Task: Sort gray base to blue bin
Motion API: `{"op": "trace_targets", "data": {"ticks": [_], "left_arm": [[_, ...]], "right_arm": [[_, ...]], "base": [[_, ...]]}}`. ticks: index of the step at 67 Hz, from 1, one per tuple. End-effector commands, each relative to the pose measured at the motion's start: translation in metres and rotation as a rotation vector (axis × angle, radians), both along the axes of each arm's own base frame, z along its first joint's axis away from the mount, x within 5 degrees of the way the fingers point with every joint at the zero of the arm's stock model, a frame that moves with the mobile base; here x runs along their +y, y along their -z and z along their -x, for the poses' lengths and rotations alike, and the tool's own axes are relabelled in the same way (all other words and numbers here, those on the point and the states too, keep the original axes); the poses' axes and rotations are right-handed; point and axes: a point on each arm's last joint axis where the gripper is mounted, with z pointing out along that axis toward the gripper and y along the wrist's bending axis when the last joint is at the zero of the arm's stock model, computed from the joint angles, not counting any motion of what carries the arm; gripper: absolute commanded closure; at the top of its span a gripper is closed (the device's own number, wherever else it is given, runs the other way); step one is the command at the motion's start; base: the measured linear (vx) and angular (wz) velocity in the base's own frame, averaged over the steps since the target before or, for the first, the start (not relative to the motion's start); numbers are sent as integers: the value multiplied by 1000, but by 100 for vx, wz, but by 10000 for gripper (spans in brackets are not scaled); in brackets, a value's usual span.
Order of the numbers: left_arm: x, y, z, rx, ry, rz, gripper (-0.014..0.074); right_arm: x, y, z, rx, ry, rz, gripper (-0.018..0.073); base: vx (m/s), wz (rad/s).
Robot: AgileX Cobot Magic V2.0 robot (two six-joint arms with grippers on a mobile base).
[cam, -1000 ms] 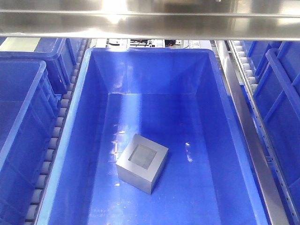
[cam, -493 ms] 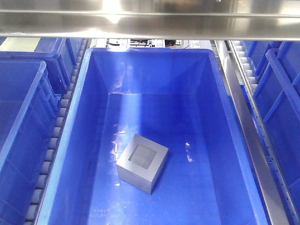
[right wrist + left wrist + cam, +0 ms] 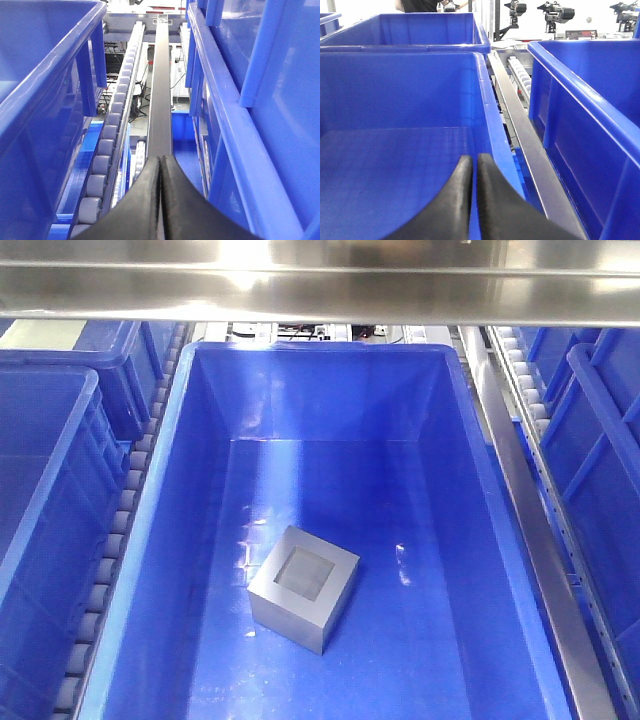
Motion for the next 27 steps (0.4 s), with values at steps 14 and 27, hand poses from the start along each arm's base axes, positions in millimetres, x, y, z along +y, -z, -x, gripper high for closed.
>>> {"op": "trace_targets", "data": {"ticks": [14, 27], "left_arm": [[0, -12, 2, -106, 5, 14, 605], [0, -12, 2, -106, 5, 14, 605]], "right_arm": [[0, -6, 0, -82, -3, 21, 564], [0, -6, 0, -80, -2, 21, 564]], "base": [[0, 0], [0, 0]]}}
